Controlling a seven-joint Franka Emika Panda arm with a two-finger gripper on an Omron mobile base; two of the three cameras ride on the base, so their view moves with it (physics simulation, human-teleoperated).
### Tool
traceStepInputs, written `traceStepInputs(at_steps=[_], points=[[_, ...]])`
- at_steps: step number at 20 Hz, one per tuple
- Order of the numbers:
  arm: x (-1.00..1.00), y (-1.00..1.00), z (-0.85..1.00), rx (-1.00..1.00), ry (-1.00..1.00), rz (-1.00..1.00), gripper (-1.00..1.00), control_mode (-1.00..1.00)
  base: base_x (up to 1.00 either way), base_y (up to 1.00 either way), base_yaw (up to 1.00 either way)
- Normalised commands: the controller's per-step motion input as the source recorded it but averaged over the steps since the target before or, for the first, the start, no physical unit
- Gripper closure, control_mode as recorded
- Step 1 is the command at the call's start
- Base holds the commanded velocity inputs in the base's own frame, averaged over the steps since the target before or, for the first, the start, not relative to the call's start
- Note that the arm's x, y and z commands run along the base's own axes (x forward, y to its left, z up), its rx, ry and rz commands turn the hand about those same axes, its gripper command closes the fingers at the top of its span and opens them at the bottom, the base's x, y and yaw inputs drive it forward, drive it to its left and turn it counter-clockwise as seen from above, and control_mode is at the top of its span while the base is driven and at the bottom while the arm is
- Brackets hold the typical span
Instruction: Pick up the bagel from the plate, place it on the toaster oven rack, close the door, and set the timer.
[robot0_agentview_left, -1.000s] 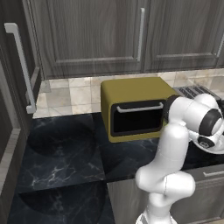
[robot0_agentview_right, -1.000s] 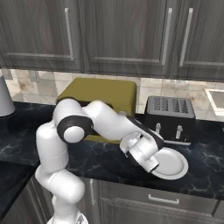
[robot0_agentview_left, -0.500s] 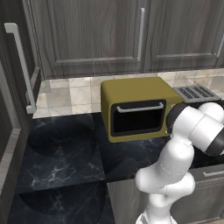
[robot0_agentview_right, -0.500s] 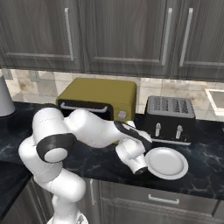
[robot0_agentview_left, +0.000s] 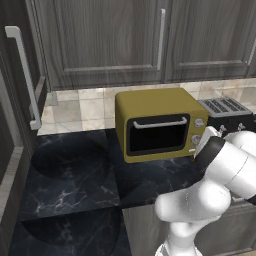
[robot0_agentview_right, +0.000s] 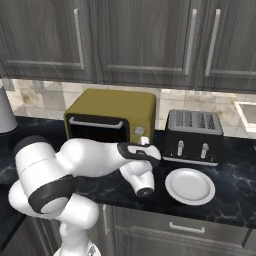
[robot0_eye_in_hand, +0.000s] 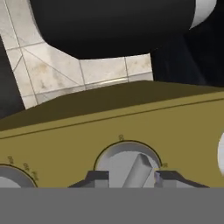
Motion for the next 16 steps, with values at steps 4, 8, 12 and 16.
traceStepInputs(at_steps=[4, 8, 12, 16], points=[[0.0, 0.0, 0.0, 0.0, 0.16, -0.12, 1.0, -1.0, 0.0, 0.0, 0.0], [0.0, 0.0, 0.0, 0.08, 0.15, -0.09, 1.0, -1.0, 0.0, 0.0, 0.0], [0.0, 0.0, 0.0, 0.17, 0.13, -0.08, 1.0, -1.0, 0.0, 0.0, 0.0], [0.0, 0.0, 0.0, 0.21, 0.12, -0.08, 1.0, -1.0, 0.0, 0.0, 0.0]])
